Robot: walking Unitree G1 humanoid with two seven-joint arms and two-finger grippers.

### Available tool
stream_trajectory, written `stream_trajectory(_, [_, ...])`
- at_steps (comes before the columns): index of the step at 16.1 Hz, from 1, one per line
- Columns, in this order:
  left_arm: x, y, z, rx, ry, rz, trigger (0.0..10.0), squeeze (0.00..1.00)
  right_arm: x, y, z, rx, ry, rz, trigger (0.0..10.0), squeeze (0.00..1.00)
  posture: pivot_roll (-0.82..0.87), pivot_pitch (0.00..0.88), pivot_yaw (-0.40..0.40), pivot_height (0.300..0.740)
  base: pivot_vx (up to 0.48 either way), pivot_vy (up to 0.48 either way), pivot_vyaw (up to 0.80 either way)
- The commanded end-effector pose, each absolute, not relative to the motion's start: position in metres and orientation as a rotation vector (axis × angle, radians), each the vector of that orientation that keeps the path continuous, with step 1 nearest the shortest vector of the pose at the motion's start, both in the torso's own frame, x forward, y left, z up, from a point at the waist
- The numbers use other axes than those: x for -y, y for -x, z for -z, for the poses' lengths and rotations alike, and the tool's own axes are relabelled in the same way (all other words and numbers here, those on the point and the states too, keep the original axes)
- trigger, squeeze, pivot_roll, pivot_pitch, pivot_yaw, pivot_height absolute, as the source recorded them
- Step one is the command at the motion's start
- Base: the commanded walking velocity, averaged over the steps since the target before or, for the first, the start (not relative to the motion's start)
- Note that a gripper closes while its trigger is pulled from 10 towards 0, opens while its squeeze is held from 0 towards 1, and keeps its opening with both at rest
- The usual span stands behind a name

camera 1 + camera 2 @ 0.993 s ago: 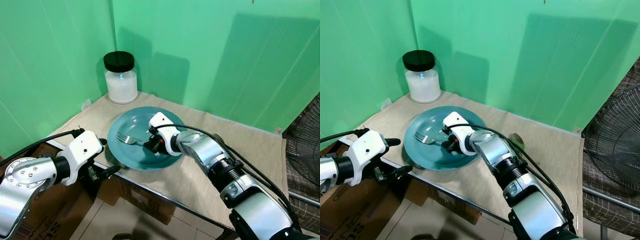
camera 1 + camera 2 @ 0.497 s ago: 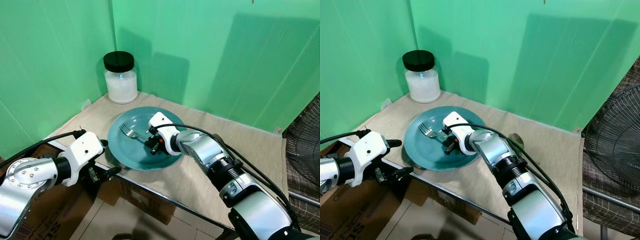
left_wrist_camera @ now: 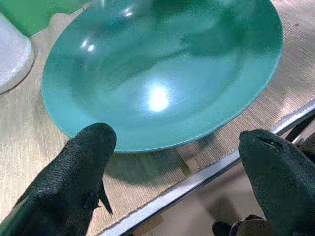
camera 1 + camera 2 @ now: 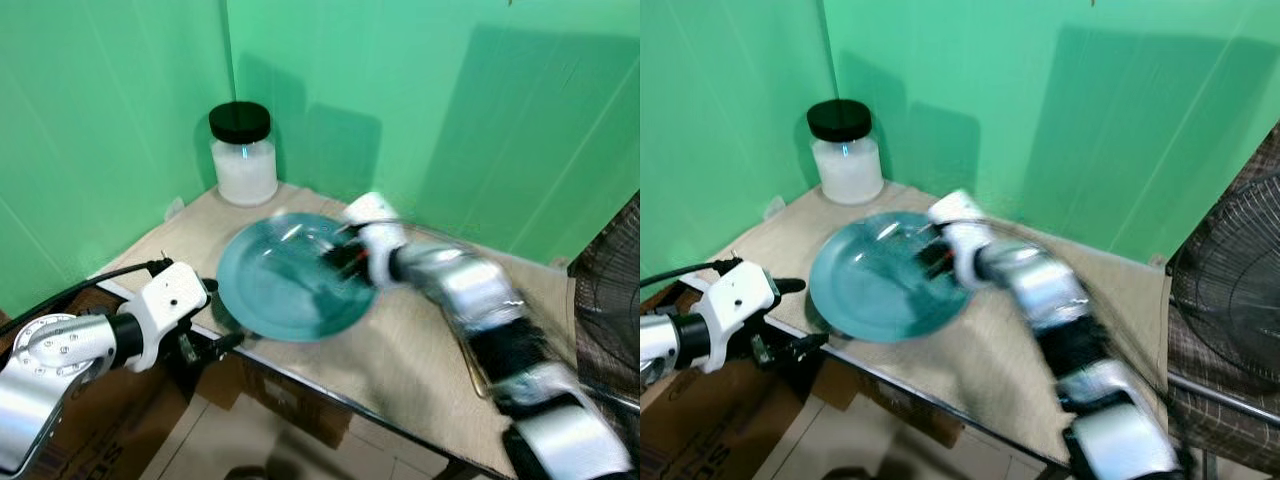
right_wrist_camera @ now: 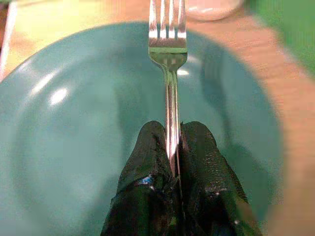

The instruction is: Setting the table

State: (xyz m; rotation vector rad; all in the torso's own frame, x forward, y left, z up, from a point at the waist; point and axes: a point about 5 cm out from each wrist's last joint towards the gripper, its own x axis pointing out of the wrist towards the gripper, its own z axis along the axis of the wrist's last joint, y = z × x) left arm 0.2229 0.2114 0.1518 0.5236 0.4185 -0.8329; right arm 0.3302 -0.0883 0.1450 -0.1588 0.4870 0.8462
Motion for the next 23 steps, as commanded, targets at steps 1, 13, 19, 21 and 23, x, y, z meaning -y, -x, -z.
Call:
stream_trajectory(1, [-0.21,-0.222,-0.152,-0.414,-0.526,0.831,10.0,0.0,0.1,-0.326,-0.155,-0.47,0.123,-0.827,0.0,0.0,0.18,0.0,-0.032,0.74,0.0,0.0,0.0])
stream_trajectory(13, [-0.192,-0.231,-0.144,-0.338,-0.504,0.729,10.0,0.0,0.199,-0.265,-0.114,-0.701,-0.041,-0.143,0.0,0.0,0.16,0.0,-0.026,0.74,0.0,0.0,0.0])
stream_trajectory(19, [-0.192,-0.23,-0.143,-0.348,-0.504,0.741,10.0,0.0,0.179,-0.261,-0.104,-0.733,0.008,-0.171,10.0,0.0,0.17,0.0,-0.032,0.74,0.0,0.0,0.0])
stream_trajectory(21, [-0.193,-0.231,-0.144,-0.347,-0.506,0.736,10.0,0.0,0.179,-0.261,-0.104,-0.731,0.0,-0.17,10.0,1.0,0.17,0.0,-0.032,0.74,0.0,0.0,0.0])
stream_trajectory(23, [-0.196,-0.233,-0.145,-0.348,-0.512,0.718,10.0,0.0,0.177,-0.263,-0.111,-0.697,-0.002,-0.201,10.0,1.0,0.16,0.0,-0.028,0.74,0.0,0.0,0.0])
